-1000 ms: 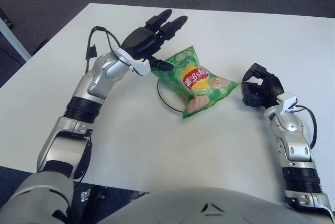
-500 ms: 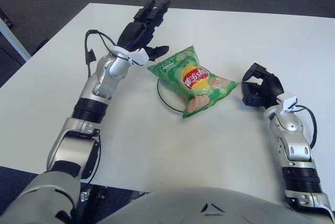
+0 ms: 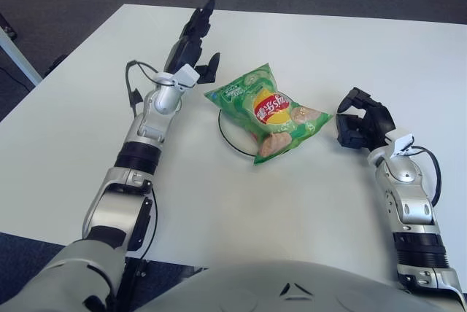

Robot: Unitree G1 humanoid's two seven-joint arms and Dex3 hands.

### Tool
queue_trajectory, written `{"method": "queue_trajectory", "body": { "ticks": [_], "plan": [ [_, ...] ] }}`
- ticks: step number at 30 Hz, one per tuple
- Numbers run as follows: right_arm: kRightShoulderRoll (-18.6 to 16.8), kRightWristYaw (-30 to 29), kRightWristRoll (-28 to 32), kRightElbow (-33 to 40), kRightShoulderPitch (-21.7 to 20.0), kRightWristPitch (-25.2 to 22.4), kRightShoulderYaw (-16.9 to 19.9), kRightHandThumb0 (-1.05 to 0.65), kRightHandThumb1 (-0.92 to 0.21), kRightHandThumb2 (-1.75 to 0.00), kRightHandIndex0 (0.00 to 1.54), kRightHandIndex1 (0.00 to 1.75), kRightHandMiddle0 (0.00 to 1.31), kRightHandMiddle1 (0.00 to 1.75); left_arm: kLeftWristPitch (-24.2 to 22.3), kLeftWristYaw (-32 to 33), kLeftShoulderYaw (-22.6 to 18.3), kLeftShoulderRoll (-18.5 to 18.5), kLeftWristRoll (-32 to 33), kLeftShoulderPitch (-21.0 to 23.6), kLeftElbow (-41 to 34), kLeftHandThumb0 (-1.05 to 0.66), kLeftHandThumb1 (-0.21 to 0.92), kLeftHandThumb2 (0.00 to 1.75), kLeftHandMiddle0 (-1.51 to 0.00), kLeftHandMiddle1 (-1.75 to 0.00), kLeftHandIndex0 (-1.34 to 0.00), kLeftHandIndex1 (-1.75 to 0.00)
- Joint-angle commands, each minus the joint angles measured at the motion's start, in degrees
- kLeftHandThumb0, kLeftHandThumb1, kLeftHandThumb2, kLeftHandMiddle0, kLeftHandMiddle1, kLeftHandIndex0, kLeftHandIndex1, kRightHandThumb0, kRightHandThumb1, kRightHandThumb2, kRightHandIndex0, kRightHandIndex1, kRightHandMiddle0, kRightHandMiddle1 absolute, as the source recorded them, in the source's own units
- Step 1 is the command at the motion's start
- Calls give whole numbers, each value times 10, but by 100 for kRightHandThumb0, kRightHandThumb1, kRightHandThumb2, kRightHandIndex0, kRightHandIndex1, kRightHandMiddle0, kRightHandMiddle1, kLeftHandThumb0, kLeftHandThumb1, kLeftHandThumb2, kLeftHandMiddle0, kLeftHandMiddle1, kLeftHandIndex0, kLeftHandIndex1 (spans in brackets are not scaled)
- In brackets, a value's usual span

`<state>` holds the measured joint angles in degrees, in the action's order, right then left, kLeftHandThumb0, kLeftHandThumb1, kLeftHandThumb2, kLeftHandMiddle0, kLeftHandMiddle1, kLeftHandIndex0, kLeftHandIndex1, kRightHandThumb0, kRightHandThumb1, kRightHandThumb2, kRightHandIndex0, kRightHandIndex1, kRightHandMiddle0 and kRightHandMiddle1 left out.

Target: Put the snack into the plate.

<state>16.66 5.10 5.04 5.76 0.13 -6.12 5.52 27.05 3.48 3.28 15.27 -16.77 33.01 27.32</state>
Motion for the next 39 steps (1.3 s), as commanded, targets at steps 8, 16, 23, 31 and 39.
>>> {"method": "queue_trajectory", "body": {
  "ticks": [8,16,23,31,39],
  "plan": [
    [0,9,-16,-39,42,-45,-9,-45,-40,-120,124,175,54,175,-14,-50,-43,-38,127,20,35,-92,92,120,-5,-3,0,0],
    [-1,17,-12,-44,42,-35,-6,-45,-41,-119,125,175,54,175,-95,-124,-78,-62,244,2,4,-89,92,121,-16,-8,0,-19],
    [1,22,-12,-46,40,-35,-6,-46,-39,-122,127,175,56,175,-165,-168,-106,-74,321,1,-11,-89,92,118,-27,-14,0,-53],
    [-1,20,-13,-44,41,-39,-4,-45,-40,-121,125,175,55,175,-207,-133,-132,-85,331,2,-11,-89,92,114,-43,-99,-8,-137],
    [-2,19,-17,-45,41,-36,-6,-45,-41,-119,124,175,54,175,-222,-73,-154,-126,335,-28,-55,-78,92,101,-82,-170,-60,-173]
  ]
}}
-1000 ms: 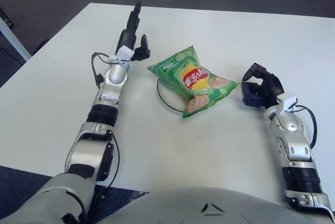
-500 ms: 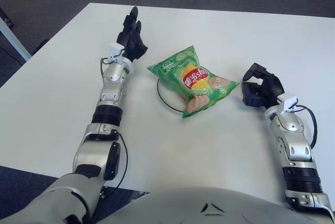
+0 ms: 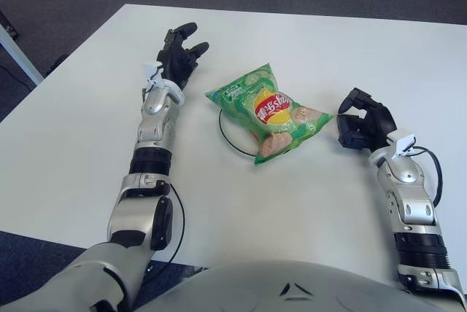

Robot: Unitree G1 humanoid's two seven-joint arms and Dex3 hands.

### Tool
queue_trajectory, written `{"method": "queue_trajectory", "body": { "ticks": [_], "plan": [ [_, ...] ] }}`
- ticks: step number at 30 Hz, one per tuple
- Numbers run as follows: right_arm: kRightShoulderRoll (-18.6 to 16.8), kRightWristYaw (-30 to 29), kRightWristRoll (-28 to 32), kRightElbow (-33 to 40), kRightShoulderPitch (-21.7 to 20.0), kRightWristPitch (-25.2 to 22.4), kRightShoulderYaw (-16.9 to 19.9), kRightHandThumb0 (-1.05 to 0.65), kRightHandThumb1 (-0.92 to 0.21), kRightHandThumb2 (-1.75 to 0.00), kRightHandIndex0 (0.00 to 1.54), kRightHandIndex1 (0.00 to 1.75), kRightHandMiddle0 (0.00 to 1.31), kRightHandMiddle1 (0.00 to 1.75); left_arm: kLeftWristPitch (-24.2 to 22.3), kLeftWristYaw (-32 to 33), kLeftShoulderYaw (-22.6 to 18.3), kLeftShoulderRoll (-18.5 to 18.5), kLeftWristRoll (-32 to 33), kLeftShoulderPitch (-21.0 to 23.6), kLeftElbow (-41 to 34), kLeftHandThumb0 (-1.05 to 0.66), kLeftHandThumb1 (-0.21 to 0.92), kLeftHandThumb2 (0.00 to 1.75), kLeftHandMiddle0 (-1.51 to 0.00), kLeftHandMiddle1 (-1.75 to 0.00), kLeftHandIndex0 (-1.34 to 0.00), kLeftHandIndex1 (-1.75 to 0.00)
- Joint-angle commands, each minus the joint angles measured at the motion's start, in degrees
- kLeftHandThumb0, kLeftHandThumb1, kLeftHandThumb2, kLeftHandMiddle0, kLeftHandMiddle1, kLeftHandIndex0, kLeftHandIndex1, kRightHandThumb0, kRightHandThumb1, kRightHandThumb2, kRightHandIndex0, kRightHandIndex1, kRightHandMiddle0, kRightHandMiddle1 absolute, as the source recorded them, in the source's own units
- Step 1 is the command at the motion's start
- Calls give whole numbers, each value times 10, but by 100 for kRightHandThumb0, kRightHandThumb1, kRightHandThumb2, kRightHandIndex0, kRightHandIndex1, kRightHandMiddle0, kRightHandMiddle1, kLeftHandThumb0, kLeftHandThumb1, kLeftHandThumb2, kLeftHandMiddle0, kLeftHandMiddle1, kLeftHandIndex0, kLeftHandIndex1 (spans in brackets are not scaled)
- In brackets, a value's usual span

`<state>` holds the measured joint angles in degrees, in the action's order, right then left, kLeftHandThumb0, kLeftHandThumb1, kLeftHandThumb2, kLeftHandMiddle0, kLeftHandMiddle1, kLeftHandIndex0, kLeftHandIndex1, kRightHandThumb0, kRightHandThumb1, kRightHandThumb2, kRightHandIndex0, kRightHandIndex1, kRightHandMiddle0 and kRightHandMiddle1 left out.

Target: Put the snack into the plate.

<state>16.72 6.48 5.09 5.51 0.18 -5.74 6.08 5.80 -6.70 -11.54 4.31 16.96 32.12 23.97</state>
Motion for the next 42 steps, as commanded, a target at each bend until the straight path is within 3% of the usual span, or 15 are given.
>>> {"method": "queue_trajectory", "body": {
  "ticks": [1,4,12,24,36,42],
  "plan": [
    [-3,4,-18,-42,40,-41,-12,-45,-41,-119,124,175,54,175,-11,44,-6,-19,-11,-24,-26,-76,92,99,-90,-172,-68,-173],
    [-4,3,-18,-43,40,-39,-11,-45,-41,-119,124,175,53,175,-2,74,-3,-24,-35,-42,-31,-73,92,95,-109,-174,-85,-174],
    [-18,-14,-14,-42,38,-25,-3,-47,-35,-127,127,175,59,175,57,72,-8,-10,-66,-74,21,-62,91,85,-135,-175,-112,-175],
    [-46,-55,0,-41,35,-20,17,-48,-32,-132,130,175,61,175,84,10,-10,-9,-49,-126,43,-49,72,97,-141,-175,-114,-175],
    [-72,-85,14,-37,36,-6,34,-49,-30,-134,131,175,63,175,94,-42,-18,5,-38,-140,82,-47,67,103,-141,-175,-115,-175],
    [-87,-90,28,-51,35,25,45,-49,-29,-135,132,175,64,175,111,-59,-15,5,-38,-151,89,-46,65,104,-142,-175,-116,-175]
  ]
}}
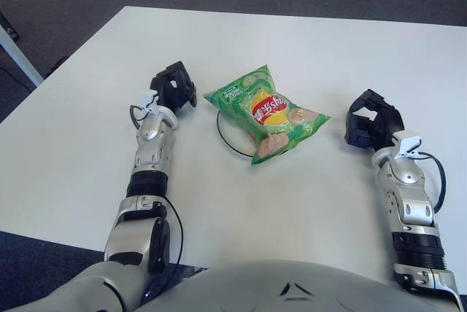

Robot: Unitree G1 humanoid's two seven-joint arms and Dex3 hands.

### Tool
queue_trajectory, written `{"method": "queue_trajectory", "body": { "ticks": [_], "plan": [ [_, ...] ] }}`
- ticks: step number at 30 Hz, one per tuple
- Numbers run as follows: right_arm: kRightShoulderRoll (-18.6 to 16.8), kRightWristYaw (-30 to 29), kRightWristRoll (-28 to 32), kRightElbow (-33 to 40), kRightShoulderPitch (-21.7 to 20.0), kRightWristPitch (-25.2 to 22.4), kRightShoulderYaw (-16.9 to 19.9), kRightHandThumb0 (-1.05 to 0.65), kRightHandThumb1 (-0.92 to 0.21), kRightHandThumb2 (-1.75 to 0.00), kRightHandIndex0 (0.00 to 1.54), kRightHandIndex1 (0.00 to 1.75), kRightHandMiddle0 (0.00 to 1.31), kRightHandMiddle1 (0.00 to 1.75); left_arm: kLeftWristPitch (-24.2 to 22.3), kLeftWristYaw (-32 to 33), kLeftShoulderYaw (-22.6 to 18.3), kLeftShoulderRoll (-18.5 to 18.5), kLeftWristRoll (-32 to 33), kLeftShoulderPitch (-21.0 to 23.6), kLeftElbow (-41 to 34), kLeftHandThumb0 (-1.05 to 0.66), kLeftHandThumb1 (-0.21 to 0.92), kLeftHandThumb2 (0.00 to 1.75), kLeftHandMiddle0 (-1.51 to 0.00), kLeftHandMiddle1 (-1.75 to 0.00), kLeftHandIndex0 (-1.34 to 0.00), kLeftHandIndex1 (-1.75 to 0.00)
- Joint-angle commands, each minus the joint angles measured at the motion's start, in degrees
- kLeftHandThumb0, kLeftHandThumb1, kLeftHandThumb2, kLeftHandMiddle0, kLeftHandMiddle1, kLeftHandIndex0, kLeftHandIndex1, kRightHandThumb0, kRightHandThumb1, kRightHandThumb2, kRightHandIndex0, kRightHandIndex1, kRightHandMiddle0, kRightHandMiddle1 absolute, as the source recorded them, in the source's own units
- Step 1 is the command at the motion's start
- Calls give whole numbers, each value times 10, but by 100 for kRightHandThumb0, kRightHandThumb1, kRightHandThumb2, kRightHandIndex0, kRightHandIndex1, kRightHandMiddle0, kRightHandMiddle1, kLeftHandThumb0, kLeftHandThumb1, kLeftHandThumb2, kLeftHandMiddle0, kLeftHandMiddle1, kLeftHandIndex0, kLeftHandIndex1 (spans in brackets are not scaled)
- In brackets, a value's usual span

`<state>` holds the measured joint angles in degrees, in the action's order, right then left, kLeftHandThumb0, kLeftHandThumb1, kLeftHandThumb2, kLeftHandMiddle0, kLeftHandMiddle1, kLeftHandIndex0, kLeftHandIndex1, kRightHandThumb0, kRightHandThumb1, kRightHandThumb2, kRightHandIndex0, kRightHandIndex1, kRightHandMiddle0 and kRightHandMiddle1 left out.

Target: Put the snack into the plate.

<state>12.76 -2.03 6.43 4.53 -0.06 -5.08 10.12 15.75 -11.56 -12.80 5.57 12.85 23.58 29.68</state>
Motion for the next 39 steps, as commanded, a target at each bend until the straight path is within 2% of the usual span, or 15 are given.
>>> {"method": "queue_trajectory", "body": {
  "ticks": [1,5,13,19,25,32,39],
  "plan": [
    [-49,-4,16,-44,38,25,6,-49,-29,-135,133,175,64,175,11,-11,-2,-8,2,-68,30,-46,65,104,-142,-175,-116,-175],
    [-55,2,26,-61,36,62,13,-49,-29,-134,135,175,63,175,4,-11,5,-9,-4,-80,15,-46,65,105,-142,-175,-116,-175],
    [-70,12,45,-110,28,172,31,-49,-30,-134,136,175,63,175,-7,-19,22,-4,-14,-109,-9,-46,66,105,-142,-175,-116,-175],
    [-81,9,59,-136,23,220,39,-50,-28,-137,137,175,65,175,-22,-17,28,-8,-12,-121,-33,-46,67,105,-142,-175,-116,-175],
    [-82,18,79,-148,21,216,43,-50,-28,-136,137,175,64,175,-32,-12,37,-14,-15,-136,-61,-46,68,104,-142,-175,-115,-175],
    [-93,17,110,-131,21,195,41,-48,-34,-130,134,175,60,175,-13,-19,47,-20,-20,-152,-67,-47,69,103,-142,-175,-116,-175],
    [-91,16,120,-123,27,187,37,-52,-23,-143,131,175,69,175,3,-26,59,-26,-24,-163,-74,-46,69,103,-141,-175,-116,-175]
  ]
}}
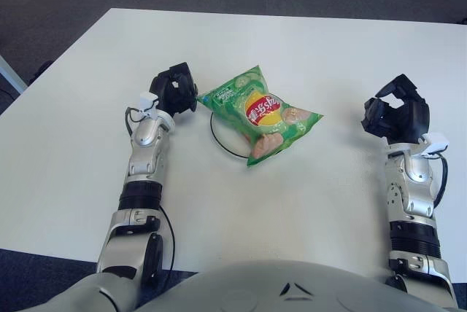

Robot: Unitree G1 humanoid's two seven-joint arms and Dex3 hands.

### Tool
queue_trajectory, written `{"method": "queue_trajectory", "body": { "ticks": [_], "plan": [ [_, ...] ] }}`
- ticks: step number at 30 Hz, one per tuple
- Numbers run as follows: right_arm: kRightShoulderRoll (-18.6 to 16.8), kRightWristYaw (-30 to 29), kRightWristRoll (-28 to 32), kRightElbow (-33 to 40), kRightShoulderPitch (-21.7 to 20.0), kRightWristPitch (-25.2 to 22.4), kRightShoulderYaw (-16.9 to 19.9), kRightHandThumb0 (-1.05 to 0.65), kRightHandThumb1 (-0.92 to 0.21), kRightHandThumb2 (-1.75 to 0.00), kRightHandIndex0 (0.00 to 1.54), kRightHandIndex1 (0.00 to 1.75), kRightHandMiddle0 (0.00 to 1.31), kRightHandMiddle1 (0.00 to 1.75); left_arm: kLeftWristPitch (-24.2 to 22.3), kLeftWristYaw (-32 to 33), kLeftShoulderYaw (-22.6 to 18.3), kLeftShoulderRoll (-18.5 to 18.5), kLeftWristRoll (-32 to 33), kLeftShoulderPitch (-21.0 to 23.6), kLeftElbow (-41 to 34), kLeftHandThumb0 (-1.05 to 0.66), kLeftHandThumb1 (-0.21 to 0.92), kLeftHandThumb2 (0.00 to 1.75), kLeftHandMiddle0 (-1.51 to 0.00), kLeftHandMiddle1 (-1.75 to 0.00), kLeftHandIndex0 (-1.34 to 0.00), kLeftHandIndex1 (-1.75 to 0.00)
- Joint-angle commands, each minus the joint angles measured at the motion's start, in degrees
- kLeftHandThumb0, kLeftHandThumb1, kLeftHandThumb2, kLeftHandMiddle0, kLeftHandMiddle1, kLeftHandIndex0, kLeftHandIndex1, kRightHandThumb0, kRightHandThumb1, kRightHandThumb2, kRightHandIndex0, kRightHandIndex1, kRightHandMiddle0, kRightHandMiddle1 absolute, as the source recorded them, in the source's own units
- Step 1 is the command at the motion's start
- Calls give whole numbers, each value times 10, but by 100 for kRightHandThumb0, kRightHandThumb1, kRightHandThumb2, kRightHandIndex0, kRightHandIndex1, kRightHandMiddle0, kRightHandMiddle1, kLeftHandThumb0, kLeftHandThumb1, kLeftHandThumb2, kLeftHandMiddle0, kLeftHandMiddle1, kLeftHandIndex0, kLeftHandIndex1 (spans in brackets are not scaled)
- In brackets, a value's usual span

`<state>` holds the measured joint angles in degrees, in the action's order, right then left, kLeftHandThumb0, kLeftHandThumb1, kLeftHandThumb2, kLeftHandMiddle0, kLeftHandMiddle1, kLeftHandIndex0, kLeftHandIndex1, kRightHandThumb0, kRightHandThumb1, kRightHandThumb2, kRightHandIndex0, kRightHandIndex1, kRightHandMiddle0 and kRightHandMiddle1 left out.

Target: Put the snack into the plate.

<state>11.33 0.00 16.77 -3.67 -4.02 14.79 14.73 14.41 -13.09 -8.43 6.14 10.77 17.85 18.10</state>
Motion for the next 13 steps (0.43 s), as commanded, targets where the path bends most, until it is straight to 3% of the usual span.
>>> {"method": "queue_trajectory", "body": {
  "ticks": [1,5,13],
  "plan": [
    [-76,-3,18,-41,67,-13,-9,-53,-23,-143,131,175,69,175,18,-11,17,-32,-3,-107,42,-46,69,103,-141,-175,-115,-175],
    [-69,4,19,-40,69,-18,-13,-53,-21,-146,131,175,71,175,24,-11,20,-34,-3,-110,41,-45,69,103,-140,-175,-115,-175],
    [-57,17,30,-24,73,-73,-17,-54,-20,-147,131,175,72,175,24,-5,23,-38,-3,-114,34,-45,69,103,-140,-175,-113,-175]
  ]
}}
